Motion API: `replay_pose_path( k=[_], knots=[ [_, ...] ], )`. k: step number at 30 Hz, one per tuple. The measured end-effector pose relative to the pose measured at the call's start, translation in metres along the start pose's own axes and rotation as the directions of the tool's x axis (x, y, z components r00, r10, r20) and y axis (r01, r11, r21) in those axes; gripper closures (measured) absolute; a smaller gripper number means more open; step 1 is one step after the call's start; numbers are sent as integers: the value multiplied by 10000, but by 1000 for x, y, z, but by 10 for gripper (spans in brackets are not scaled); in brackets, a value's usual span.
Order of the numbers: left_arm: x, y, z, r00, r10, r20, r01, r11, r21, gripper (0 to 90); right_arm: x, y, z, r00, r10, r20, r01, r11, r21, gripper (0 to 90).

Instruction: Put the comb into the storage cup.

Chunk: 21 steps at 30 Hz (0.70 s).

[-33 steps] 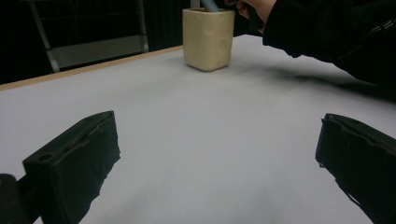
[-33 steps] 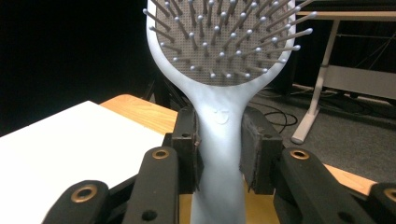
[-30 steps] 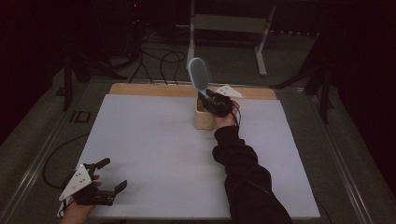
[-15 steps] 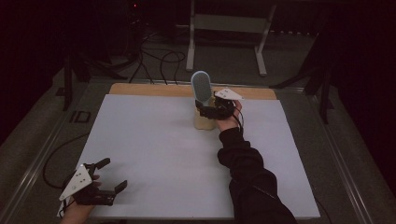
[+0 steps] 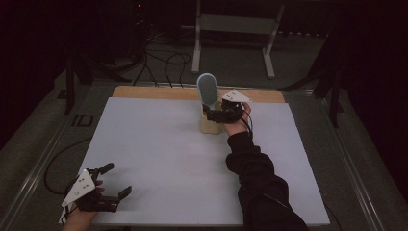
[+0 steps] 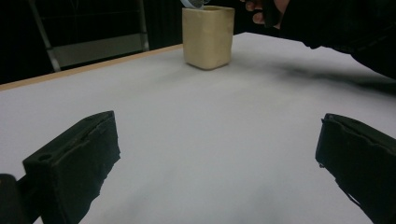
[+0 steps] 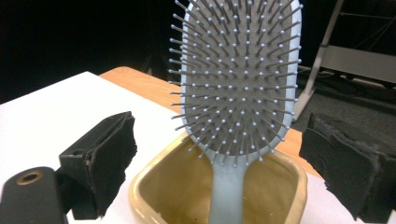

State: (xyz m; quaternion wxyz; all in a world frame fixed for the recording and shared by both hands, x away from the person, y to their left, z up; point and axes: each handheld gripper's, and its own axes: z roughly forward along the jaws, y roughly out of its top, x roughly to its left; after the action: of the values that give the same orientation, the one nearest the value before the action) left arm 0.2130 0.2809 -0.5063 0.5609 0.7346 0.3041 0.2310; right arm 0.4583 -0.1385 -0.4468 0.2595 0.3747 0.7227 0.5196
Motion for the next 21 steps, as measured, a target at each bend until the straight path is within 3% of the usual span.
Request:
replay_pose_path(
  k=[11, 21],
  knots=[
    [0, 0, 0, 10000, -28, -11, 28, 10000, 4, 0, 0, 4, -6, 9992, -288, -282, 298, 9988, 382, 96],
    [0, 0, 0, 10000, -13, -32, 14, 10000, 38, 0, -2, 6, -22, 9983, -322, -486, 351, 9976, 604, 95]
  ],
)
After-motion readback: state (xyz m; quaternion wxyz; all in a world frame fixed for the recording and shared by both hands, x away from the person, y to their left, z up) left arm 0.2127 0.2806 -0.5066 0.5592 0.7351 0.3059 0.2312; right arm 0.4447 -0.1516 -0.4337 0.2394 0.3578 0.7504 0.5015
